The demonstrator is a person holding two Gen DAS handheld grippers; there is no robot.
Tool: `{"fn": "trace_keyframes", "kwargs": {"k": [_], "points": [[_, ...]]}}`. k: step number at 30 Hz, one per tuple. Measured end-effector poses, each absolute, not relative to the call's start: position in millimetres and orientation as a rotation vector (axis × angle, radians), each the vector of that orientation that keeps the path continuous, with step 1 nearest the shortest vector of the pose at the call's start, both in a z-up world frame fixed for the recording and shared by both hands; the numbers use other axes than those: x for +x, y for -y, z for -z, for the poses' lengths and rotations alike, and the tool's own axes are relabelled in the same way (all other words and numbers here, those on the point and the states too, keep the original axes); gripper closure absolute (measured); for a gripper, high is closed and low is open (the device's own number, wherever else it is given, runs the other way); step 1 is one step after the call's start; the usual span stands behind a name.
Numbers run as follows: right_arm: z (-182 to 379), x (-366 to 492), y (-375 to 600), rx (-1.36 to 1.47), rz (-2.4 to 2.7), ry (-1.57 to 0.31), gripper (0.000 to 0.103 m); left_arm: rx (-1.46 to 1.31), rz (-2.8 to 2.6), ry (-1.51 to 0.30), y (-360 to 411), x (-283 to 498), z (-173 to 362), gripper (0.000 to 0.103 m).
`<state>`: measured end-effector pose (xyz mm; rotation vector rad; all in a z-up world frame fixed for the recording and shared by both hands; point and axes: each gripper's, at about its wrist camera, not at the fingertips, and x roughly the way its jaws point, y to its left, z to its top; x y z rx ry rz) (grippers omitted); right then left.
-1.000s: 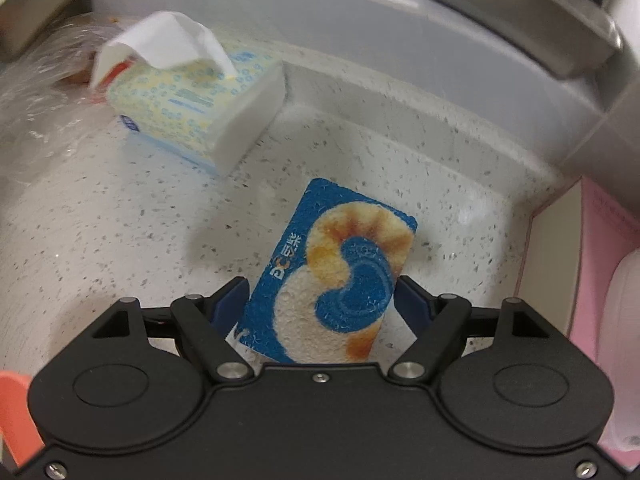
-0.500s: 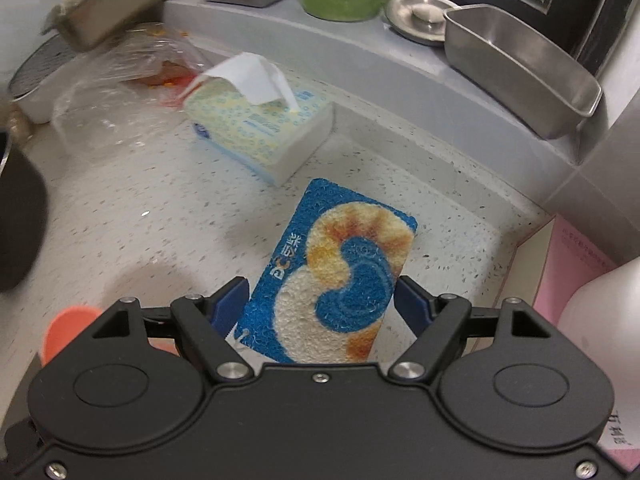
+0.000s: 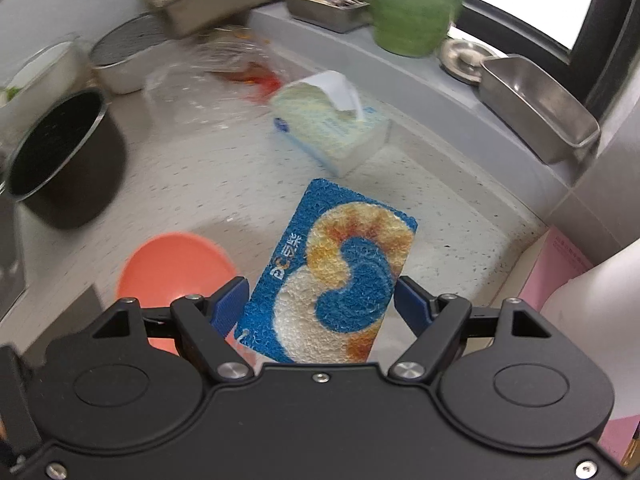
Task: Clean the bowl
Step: 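Carry the sponge with the right tool into the bowl held by the left tool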
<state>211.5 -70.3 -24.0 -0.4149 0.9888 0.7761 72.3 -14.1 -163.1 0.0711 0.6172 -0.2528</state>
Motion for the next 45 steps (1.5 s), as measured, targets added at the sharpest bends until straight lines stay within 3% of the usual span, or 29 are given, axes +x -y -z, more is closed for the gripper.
{"fn": "trace_keyframes", "kwargs": {"k": [18,39,43,45], "points": [[3,133,71,-0.713,-1.09,-0.911,0.021,0.068,0.247,-0.607,14,72,164,0.065],[45,128,16,-0.946,-1.18,-1.007,0.019,0.059,0.245,-0.611,14,75,164,0.065],[44,128,14,-0.959,-1.169,-0.986,0.01,0.057,0.245,-0.611,14,74,164,0.065],[41,127,14,-0.964,-1.168,-0.953,0.01,0.057,0.246,-0.611,14,74,164,0.065]]}}
